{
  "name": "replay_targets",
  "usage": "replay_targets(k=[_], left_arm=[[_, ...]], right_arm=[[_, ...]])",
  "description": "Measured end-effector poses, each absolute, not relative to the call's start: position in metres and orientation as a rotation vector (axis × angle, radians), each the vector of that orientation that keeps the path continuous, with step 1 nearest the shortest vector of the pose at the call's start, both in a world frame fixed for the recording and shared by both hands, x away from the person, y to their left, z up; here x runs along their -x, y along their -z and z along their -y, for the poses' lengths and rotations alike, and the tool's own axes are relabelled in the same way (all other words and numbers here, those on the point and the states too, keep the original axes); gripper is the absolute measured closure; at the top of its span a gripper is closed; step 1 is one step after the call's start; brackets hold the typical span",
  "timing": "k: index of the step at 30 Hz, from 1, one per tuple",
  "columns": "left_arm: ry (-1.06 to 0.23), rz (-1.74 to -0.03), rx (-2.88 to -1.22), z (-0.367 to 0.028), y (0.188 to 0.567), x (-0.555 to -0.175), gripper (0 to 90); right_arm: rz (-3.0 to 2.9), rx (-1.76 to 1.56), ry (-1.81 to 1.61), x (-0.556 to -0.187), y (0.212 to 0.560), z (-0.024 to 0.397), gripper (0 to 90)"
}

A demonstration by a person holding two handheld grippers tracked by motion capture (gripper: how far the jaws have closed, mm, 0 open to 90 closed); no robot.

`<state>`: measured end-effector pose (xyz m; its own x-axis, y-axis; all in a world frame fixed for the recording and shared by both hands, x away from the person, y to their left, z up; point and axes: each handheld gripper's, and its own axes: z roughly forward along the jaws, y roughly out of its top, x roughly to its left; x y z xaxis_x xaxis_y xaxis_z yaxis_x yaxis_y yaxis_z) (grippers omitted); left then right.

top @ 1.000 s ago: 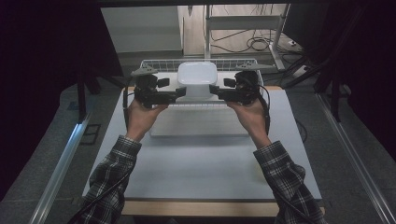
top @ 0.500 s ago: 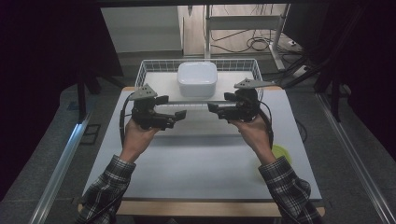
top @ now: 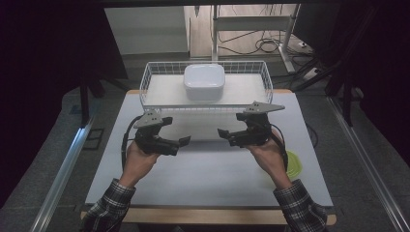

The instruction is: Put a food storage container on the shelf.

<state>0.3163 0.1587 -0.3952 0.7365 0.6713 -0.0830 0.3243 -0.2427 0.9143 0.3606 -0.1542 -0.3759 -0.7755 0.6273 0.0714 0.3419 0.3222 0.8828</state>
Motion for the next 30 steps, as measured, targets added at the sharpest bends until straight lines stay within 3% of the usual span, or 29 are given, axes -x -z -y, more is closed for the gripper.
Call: replay_targets(k=[12, 30], left_arm=[[-0.388, -0.755, -1.889, -0.16, 0.422, -0.295, 3.4], [-0.409, -0.826, -1.894, -0.172, 0.468, -0.265, 3.5]], right_arm=[[-2.351, -0.864, -1.433, -0.342, 0.403, 0.167, 1.1], [-2.352, -0.883, -1.432, -0.314, 0.435, 0.176, 1.9]])
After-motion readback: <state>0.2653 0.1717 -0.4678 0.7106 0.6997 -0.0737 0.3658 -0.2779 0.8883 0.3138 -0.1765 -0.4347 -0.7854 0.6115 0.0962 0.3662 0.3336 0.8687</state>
